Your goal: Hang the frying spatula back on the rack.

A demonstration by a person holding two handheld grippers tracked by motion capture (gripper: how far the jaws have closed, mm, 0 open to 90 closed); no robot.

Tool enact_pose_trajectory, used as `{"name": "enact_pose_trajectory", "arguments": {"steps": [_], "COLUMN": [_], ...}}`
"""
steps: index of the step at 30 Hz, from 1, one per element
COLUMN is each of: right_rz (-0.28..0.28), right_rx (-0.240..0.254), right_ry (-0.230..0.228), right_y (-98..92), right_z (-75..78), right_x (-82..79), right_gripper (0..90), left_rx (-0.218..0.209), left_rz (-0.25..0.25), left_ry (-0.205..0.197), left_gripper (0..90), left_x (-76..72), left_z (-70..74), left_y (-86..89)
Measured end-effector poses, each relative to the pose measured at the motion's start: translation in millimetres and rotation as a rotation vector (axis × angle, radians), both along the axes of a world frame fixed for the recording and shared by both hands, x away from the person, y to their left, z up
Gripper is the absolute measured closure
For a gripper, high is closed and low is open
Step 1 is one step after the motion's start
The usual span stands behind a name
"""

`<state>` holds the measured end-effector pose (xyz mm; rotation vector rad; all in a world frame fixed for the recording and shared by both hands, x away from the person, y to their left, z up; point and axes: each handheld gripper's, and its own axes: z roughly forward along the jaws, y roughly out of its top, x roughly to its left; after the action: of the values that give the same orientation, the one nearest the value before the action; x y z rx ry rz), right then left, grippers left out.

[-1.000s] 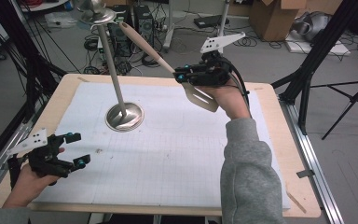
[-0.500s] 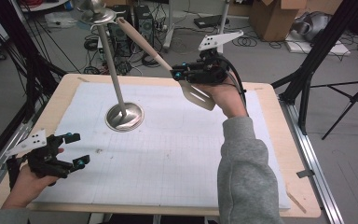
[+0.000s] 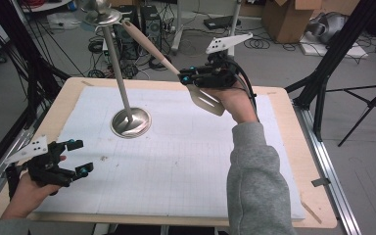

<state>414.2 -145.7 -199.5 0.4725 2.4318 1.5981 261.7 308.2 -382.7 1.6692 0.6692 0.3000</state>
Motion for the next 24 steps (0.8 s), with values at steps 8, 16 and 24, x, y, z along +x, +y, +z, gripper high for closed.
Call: {"name": "enact_pose_trajectory", "arguments": {"steps": [8, 16, 24], "right_rz": [0.001, -0.003, -0.005], "right_rx": [-0.001, 0.001, 0.001], "right_ry": [0.000, 0.001, 0.001], "right_y": [3.7, 4.5, 6.6], "right_z": [-2.2, -3.0, -4.5], "right_x": [2.2, 3.8, 5.5], "right_gripper": [77.4, 77.4, 77.3], "left_rx": [0.000, 0.003, 0.004], "left_rz": [0.000, 0.000, 0.001], "left_ry": [-0.001, -0.001, -0.001], "left_gripper": [2.5, 2.5, 2.5], "left_x": [-0.6, -0.7, -0.8], "left_z": [0.1, -0.3, -0.4], "left_y": [0.2, 0.0, 0.8]}}
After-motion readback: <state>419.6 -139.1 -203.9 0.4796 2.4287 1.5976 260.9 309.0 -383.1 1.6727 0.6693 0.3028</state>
